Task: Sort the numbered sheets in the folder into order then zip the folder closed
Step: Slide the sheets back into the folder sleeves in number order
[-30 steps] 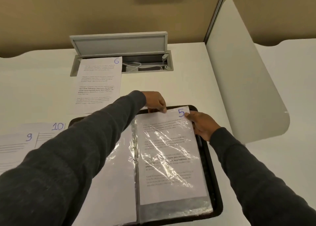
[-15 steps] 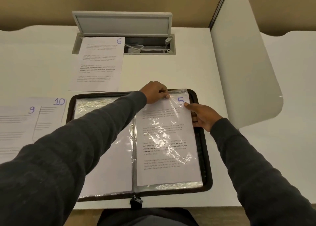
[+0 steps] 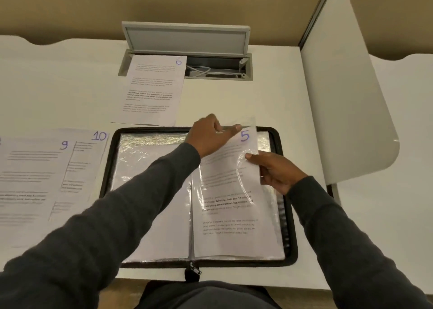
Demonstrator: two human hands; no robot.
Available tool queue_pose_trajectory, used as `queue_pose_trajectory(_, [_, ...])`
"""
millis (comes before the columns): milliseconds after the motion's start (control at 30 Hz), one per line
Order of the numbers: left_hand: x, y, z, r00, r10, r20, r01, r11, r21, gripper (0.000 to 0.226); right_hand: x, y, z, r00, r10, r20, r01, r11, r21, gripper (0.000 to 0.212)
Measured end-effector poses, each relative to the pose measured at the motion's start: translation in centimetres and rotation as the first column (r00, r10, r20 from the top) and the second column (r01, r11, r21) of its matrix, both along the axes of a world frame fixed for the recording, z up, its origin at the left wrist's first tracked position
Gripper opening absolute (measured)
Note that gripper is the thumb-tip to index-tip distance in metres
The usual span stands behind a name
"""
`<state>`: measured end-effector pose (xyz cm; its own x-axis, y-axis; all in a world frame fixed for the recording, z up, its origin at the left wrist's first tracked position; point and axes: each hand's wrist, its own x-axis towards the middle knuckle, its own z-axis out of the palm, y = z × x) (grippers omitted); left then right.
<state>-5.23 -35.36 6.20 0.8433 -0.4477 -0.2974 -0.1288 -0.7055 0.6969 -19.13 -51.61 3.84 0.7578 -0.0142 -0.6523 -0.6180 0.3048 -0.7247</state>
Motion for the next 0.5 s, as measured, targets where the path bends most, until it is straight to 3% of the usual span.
queue_pose_trajectory(100, [-1.2, 3.9, 3.8, 0.950, 0.037, -0.310, -0.077, 0.990, -0.117, 0.062, 1.5, 3.5, 2.7, 0.987, 0.096, 0.125, -0.106, 0.992, 0.071, 0.045])
queue_pose_trajectory(200, [-0.9, 8.2, 6.2, 0.886, 0.094, -0.454, -0.192, 0.966, -0.174, 0.054, 3.2, 7.5, 4.1, 0.948, 0.246, 0.201, -0.262, 0.963, 0.060, 0.054])
queue_pose_trajectory(300, [0.8, 13.0, 6.2, 0.861, 0.191, -0.471, -0.319, 0.924, -0.209, 0.030, 4.9, 12.0, 4.3, 0.902, 0.367, 0.226, -0.365, 0.930, -0.051, 0.055])
queue_pose_trajectory(400, [3.4, 17.8, 3.7, 0.846, 0.352, -0.401, -0.436, 0.889, -0.140, 0.019, 6.1, 15.9, 3.2, 0.852, 0.467, 0.237, -0.410, 0.877, -0.251, 0.057])
queue_pose_trajectory(467, [4.9, 20.5, 1.7, 0.845, 0.450, -0.290, -0.486, 0.872, -0.063, 0.013, 6.5, 17.8, 2.1, 0.786, 0.572, 0.237, -0.420, 0.774, -0.475, 0.057])
queue_pose_trajectory(500, [5.5, 21.6, 0.5, 0.842, 0.480, -0.248, -0.499, 0.866, -0.017, 0.023, 6.6, 18.5, 1.4, 0.739, 0.639, 0.215, -0.404, 0.675, -0.617, 0.060])
